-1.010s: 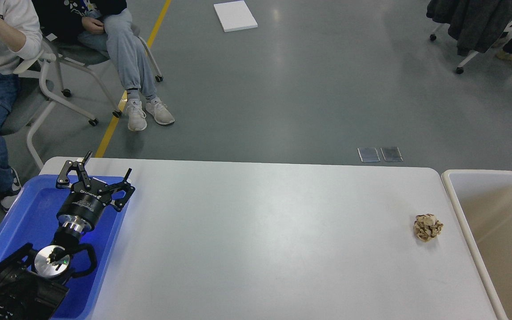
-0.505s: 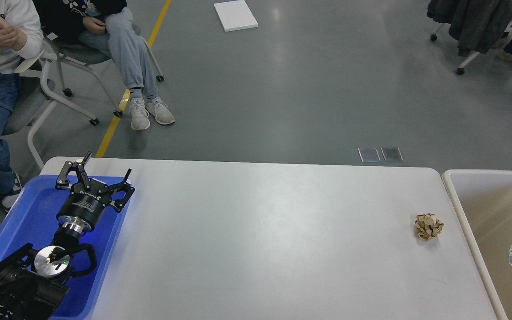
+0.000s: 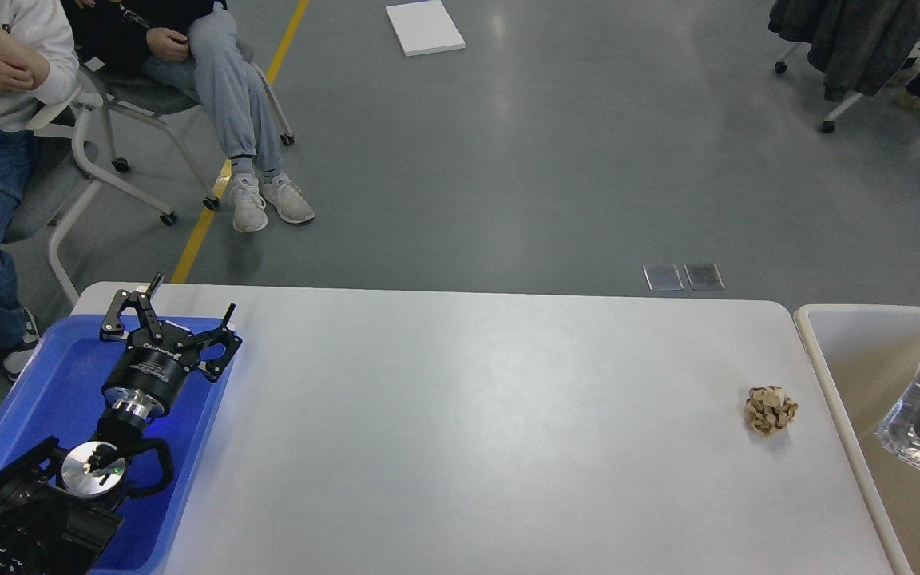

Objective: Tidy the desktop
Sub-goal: 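Release the foil tray into the beige bin and withdraw the right gripper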

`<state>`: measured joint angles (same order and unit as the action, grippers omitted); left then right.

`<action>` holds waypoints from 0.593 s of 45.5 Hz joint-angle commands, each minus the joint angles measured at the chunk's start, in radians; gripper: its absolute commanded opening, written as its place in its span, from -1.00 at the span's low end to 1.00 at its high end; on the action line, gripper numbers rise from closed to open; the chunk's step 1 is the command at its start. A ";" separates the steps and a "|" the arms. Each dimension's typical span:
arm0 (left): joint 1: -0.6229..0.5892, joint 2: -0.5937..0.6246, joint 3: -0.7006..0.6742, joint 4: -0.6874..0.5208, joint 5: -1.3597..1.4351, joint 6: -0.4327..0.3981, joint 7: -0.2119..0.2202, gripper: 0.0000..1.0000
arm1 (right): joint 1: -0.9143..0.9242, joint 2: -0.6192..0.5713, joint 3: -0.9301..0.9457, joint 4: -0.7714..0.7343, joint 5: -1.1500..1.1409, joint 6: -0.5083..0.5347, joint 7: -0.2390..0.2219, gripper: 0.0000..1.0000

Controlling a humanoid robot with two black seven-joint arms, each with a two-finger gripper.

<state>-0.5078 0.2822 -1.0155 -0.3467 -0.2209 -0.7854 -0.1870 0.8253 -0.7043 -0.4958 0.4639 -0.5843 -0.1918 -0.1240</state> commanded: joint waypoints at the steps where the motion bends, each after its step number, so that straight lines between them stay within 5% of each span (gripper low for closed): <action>1: 0.000 0.000 0.000 0.000 0.000 0.000 0.000 1.00 | -0.110 0.109 0.100 -0.217 0.008 -0.048 0.000 -1.00; 27: 0.000 -0.001 -0.001 0.002 0.000 0.000 -0.002 1.00 | -0.117 0.114 0.102 -0.241 0.009 -0.064 0.000 -1.00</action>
<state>-0.5078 0.2822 -1.0169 -0.3461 -0.2209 -0.7854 -0.1880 0.7159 -0.5963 -0.4002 0.2356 -0.5764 -0.2507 -0.1242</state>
